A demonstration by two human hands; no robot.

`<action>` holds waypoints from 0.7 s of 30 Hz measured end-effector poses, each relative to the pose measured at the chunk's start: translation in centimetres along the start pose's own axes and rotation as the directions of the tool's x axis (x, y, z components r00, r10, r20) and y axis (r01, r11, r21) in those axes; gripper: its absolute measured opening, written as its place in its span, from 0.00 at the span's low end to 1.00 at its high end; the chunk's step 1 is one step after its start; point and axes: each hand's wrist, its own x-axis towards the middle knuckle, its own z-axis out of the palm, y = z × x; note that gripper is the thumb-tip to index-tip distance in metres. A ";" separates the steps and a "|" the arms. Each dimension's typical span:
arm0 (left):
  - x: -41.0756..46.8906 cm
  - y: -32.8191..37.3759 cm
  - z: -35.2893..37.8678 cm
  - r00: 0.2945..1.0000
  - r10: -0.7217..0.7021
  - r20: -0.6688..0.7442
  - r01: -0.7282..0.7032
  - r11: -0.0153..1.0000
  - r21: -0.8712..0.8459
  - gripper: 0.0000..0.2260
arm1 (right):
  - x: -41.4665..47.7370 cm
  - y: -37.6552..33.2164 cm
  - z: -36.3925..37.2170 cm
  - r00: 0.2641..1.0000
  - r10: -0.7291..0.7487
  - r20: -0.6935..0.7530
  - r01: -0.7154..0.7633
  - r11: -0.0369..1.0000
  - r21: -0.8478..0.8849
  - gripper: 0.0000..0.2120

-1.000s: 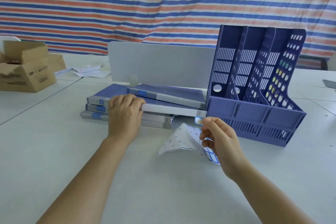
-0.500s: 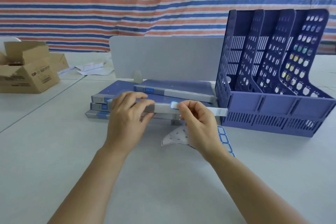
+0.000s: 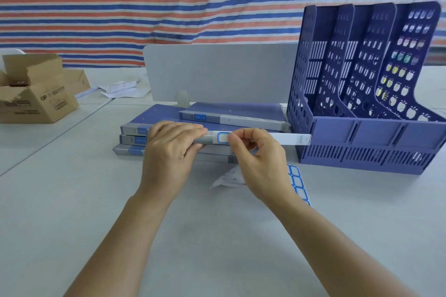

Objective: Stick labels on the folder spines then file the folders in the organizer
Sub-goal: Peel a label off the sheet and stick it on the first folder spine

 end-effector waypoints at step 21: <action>0.0 0.8 0.5 0.999 0.012 -0.034 -0.015 0.998 -0.067 0.03 | 0.3 0.1 0.2 0.998 -0.046 -0.042 0.038 0.981 -0.192 0.07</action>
